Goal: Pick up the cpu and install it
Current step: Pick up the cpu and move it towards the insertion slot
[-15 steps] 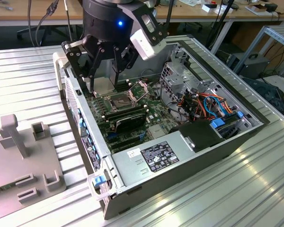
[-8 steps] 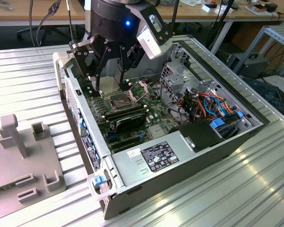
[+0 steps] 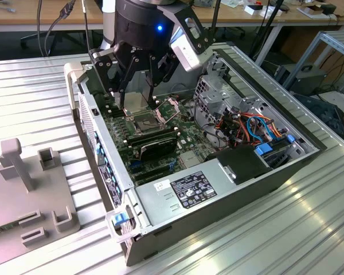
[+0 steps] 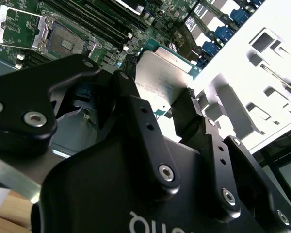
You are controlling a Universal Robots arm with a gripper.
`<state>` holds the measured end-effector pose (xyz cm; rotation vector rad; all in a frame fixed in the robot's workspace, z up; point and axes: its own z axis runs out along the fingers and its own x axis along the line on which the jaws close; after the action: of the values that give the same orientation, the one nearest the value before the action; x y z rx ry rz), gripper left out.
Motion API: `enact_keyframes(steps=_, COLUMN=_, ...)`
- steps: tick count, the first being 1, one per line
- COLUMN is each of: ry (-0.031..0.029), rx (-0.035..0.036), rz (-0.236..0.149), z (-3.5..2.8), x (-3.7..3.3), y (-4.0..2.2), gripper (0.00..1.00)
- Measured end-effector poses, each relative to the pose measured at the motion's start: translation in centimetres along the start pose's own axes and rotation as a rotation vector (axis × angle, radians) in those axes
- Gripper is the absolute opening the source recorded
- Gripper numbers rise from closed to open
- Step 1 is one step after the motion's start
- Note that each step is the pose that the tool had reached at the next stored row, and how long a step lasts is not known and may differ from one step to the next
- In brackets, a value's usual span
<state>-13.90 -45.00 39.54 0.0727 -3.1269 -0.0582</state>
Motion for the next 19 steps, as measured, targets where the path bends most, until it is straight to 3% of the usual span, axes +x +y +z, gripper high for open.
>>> enact_keyframes(steps=7, ry=-0.0001, rx=-0.0001, rz=0.0, z=0.01, x=-0.12, y=0.0, gripper=0.54)
enact_keyframes(steps=19, ry=0.0, rx=0.0, rz=0.0, z=0.07, x=-1.58, y=-0.08, gripper=0.54)
